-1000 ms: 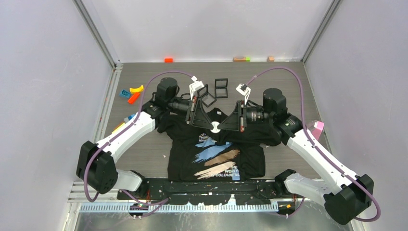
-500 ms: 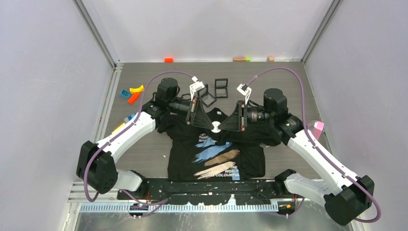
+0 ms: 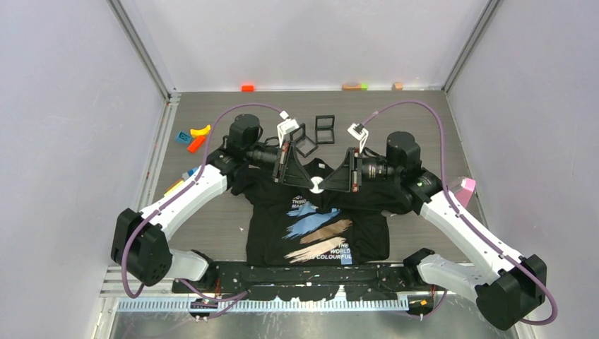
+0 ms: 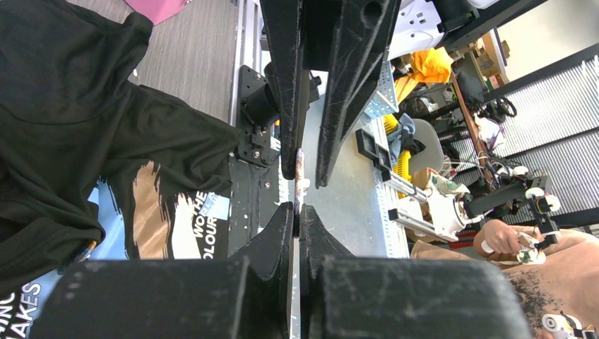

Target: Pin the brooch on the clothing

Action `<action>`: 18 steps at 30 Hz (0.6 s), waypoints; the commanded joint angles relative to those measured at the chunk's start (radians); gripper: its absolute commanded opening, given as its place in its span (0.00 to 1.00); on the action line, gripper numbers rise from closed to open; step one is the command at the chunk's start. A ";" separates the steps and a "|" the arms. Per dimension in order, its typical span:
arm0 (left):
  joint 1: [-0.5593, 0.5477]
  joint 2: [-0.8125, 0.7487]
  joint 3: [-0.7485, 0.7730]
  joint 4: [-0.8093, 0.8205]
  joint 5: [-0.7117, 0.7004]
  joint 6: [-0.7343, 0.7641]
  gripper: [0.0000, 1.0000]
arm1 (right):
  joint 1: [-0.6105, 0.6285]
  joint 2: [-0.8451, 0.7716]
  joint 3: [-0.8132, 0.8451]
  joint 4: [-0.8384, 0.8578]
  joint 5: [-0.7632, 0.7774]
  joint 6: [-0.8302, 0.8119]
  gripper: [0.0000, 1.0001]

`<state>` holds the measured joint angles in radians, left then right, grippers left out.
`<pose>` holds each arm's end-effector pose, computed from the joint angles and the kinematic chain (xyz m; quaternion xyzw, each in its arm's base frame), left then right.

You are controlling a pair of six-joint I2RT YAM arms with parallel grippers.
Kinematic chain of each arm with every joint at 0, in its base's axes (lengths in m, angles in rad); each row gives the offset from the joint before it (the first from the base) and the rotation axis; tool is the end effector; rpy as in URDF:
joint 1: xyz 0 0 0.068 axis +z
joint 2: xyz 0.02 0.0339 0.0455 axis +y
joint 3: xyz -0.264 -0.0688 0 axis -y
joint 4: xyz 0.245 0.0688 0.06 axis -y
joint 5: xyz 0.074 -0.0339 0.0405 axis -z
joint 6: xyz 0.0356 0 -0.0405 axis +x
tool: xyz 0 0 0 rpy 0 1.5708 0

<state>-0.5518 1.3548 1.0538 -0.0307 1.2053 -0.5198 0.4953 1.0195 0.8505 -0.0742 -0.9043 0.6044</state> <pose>0.2357 -0.1841 0.3278 0.3398 0.6654 -0.6410 0.1757 0.1860 0.1323 0.3332 -0.2302 0.7221 0.5830 0.2927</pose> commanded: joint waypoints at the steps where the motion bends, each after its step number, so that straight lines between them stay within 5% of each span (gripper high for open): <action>1: -0.003 -0.035 -0.004 0.015 -0.006 0.009 0.00 | 0.005 0.004 0.004 0.062 -0.017 0.017 0.21; 18: -0.003 -0.026 -0.003 0.015 -0.006 0.006 0.00 | 0.029 0.067 0.027 0.051 0.045 0.017 0.15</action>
<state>-0.5453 1.3525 1.0458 -0.0467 1.1969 -0.5194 0.4980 1.0649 0.8490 -0.0601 -0.8982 0.6155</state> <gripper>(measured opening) 0.023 0.154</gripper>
